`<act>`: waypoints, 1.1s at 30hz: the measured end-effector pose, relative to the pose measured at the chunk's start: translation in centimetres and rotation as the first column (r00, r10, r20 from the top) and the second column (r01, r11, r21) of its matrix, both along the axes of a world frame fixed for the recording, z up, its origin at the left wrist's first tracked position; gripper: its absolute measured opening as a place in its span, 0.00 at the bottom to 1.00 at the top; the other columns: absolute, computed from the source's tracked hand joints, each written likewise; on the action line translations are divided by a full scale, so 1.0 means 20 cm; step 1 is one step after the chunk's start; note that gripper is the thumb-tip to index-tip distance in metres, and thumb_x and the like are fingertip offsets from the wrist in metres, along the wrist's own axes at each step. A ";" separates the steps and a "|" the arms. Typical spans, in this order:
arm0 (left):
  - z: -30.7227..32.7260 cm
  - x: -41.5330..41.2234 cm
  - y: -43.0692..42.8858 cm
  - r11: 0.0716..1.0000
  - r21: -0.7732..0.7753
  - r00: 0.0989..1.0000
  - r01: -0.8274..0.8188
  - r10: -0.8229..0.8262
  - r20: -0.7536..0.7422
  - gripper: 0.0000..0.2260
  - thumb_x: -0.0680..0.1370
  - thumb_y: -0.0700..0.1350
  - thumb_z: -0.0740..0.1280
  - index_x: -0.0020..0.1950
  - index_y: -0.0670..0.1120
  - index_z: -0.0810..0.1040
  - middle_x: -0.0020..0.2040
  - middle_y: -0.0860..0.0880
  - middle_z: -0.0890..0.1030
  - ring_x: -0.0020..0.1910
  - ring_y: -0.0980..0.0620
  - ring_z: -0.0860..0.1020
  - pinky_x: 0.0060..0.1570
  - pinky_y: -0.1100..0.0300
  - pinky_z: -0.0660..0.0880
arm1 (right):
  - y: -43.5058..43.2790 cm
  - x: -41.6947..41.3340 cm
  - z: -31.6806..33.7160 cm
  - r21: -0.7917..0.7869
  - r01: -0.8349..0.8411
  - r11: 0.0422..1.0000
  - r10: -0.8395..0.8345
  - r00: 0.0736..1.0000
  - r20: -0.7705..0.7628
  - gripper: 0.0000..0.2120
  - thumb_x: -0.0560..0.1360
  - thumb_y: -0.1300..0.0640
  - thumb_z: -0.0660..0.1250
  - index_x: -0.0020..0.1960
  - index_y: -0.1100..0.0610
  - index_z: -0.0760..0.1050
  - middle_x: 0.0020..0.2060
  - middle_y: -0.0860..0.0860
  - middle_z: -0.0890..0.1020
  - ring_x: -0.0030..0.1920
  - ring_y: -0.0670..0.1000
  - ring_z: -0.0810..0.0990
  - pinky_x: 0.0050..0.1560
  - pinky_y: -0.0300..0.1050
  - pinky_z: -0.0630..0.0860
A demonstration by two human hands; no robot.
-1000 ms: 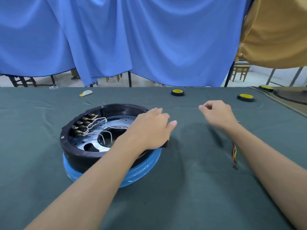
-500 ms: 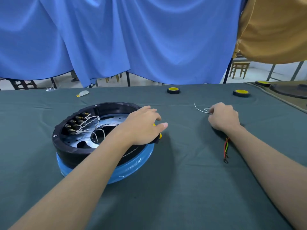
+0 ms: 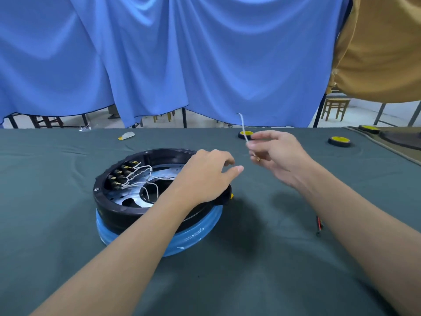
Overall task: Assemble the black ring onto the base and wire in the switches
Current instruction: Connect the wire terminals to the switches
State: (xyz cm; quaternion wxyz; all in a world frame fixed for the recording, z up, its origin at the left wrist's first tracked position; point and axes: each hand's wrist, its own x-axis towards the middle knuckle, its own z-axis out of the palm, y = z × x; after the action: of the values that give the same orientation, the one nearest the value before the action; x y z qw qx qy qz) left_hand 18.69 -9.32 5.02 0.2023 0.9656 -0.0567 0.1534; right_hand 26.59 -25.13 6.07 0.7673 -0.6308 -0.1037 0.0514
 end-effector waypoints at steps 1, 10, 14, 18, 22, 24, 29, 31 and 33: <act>0.00 0.00 0.00 0.999 -0.031 0.999 -0.006 0.007 0.034 0.18 0.80 0.58 0.63 0.62 0.48 0.79 0.59 0.51 0.82 0.62 0.49 0.74 0.63 0.51 0.71 | 0.04 -0.03 0.02 0.065 -0.066 0.996 0.069 0.997 -0.040 0.12 0.72 0.72 0.69 0.54 0.64 0.75 0.38 0.56 0.79 0.31 0.49 0.77 0.35 0.40 0.80; 0.02 -0.03 0.02 0.954 -0.278 0.958 -0.111 0.177 0.225 0.18 0.69 0.66 0.71 0.48 0.55 0.77 0.38 0.59 0.81 0.45 0.58 0.78 0.39 0.61 0.70 | 0.18 -0.19 0.07 0.223 -0.069 0.972 0.105 0.982 -0.157 0.11 0.72 0.74 0.67 0.53 0.64 0.75 0.38 0.56 0.80 0.36 0.52 0.81 0.35 0.38 0.78; 0.02 -0.04 0.01 0.963 -0.247 0.956 -0.109 0.170 0.238 0.17 0.70 0.63 0.72 0.50 0.54 0.74 0.38 0.58 0.81 0.44 0.57 0.78 0.38 0.65 0.68 | 0.21 -0.21 0.07 0.273 -0.013 0.962 0.061 0.984 -0.169 0.10 0.72 0.75 0.66 0.51 0.64 0.74 0.39 0.58 0.80 0.35 0.53 0.82 0.35 0.38 0.80; 0.02 -0.05 0.00 0.980 -0.173 0.910 -0.095 0.156 0.384 0.14 0.74 0.59 0.70 0.52 0.52 0.76 0.44 0.55 0.81 0.45 0.52 0.78 0.40 0.55 0.70 | 0.22 -0.23 0.08 0.324 -0.014 0.946 0.073 0.983 -0.169 0.08 0.72 0.75 0.65 0.49 0.66 0.74 0.39 0.61 0.80 0.32 0.54 0.82 0.38 0.43 0.82; 0.01 -0.08 -0.02 0.995 -0.079 0.822 -0.068 0.101 0.560 0.11 0.78 0.55 0.68 0.52 0.49 0.81 0.44 0.51 0.81 0.47 0.48 0.76 0.45 0.49 0.73 | 0.22 -0.24 0.11 0.408 0.003 0.913 0.079 0.979 -0.185 0.06 0.73 0.76 0.64 0.47 0.67 0.75 0.34 0.60 0.81 0.30 0.55 0.83 0.32 0.41 0.80; 0.01 -0.08 -0.02 0.993 -0.102 0.790 -0.056 0.106 0.603 0.10 0.78 0.51 0.67 0.52 0.47 0.83 0.45 0.50 0.81 0.47 0.47 0.76 0.45 0.48 0.74 | 0.22 -0.24 0.12 0.423 -0.006 0.906 0.091 0.979 -0.181 0.07 0.72 0.76 0.64 0.46 0.67 0.76 0.33 0.59 0.81 0.31 0.55 0.83 0.31 0.39 0.79; 0.02 -0.10 -0.02 0.974 -0.204 0.696 -0.096 0.212 0.686 0.07 0.79 0.45 0.67 0.47 0.45 0.85 0.43 0.49 0.82 0.45 0.46 0.78 0.39 0.50 0.75 | 0.25 -0.26 0.12 0.419 -0.042 0.907 0.112 0.984 -0.142 0.04 0.72 0.76 0.65 0.44 0.70 0.77 0.37 0.60 0.80 0.37 0.55 0.83 0.46 0.47 0.83; 0.03 -0.11 0.00 0.956 -0.276 0.707 -0.102 0.265 0.656 0.07 0.79 0.44 0.67 0.48 0.45 0.84 0.43 0.49 0.82 0.44 0.47 0.78 0.39 0.50 0.75 | 0.26 -0.28 0.12 0.356 -0.080 0.931 0.128 0.985 -0.114 0.03 0.73 0.73 0.66 0.41 0.68 0.77 0.33 0.56 0.79 0.34 0.52 0.80 0.43 0.45 0.83; 0.05 -0.11 0.03 0.934 -0.334 0.727 -0.123 0.314 0.611 0.07 0.80 0.46 0.66 0.49 0.47 0.84 0.43 0.51 0.82 0.43 0.48 0.78 0.39 0.52 0.74 | 0.28 -0.29 0.14 0.062 -0.080 0.995 0.083 0.995 -0.059 0.04 0.75 0.64 0.68 0.44 0.65 0.80 0.34 0.53 0.76 0.28 0.48 0.75 0.34 0.41 0.78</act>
State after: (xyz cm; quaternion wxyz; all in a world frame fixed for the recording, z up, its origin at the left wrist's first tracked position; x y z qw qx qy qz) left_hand 16.42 -8.67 6.02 0.2795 0.8131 0.0130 0.5106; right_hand 20.78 -19.59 8.92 0.7858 -0.6010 -0.1072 0.0990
